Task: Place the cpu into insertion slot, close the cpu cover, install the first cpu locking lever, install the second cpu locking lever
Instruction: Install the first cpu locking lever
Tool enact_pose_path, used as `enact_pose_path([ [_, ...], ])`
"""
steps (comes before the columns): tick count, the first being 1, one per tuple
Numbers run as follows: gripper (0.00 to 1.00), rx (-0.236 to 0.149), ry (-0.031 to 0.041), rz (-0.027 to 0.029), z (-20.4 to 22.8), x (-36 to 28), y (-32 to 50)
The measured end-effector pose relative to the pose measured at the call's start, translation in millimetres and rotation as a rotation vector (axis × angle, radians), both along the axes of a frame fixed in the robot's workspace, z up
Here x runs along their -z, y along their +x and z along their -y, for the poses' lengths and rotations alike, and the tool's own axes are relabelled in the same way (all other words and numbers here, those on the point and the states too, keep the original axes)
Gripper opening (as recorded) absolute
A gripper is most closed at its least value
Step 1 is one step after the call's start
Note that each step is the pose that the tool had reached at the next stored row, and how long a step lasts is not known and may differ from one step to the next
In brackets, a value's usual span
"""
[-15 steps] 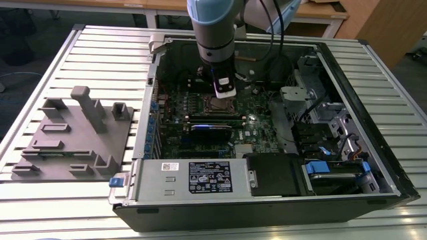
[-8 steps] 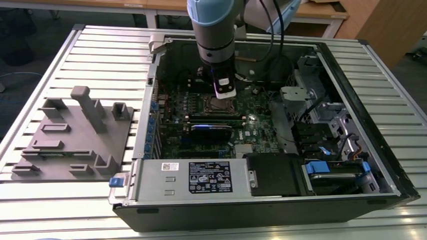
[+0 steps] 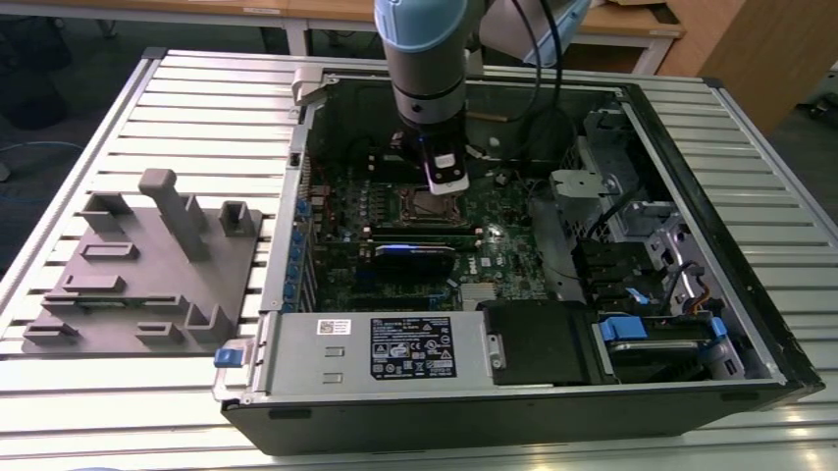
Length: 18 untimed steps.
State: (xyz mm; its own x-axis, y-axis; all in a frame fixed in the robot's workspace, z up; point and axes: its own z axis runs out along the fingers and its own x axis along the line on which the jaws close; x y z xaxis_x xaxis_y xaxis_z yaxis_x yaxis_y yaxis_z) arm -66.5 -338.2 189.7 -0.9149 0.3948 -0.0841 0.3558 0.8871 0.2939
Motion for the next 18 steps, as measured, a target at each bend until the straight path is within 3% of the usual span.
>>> enact_pose_path([
  [6,0.11,0.000,0.0001,0.0005,-0.1,-1.1,0.3],
  [18,0.11,0.000,-0.0001,0.0001,-0.1,-19.8,0.3],
])
